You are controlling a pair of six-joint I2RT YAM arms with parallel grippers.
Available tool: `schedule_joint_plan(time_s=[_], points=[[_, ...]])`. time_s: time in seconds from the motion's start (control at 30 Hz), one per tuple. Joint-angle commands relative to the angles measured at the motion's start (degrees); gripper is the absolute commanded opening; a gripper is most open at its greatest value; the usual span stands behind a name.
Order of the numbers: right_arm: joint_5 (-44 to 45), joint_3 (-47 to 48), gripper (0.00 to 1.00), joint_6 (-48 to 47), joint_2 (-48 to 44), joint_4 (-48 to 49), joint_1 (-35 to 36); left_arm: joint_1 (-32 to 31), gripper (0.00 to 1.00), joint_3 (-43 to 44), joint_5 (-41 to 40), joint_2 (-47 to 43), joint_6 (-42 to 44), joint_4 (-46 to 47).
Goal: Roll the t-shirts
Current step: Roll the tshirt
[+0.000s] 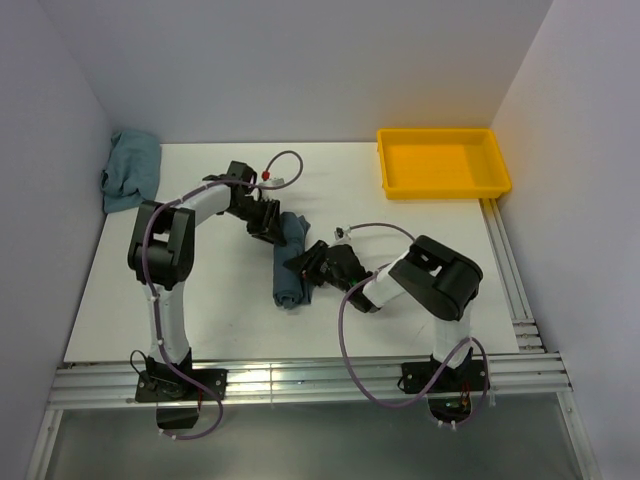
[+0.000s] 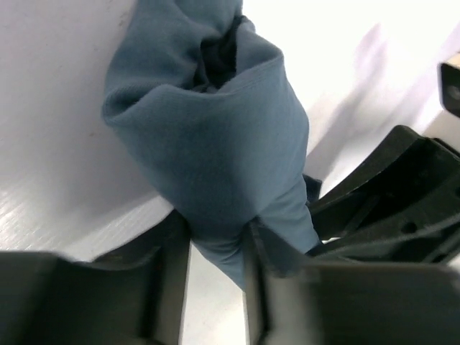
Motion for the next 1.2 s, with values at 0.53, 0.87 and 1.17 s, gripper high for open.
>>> schedule_joint_plan(time_s=[0.53, 0.87, 1.17], points=[[29.3, 29.2, 0.64, -13.1, -7.6, -69.3, 10.4, -6.5, 0.02, 6.7, -24.9, 0.8, 2.0, -6.6], [38.7, 46.4, 0.62, -17.2, -1.1, -83.1, 14.1, -7.6, 0.04, 8.9, -26.1, 1.5, 1.3, -8.7], [38.2, 51.2, 0.57, -18.0, 6.4, -84.4, 14.2, -7.7, 0.05, 10.9, -26.3, 3.1, 1.1, -10.2]])
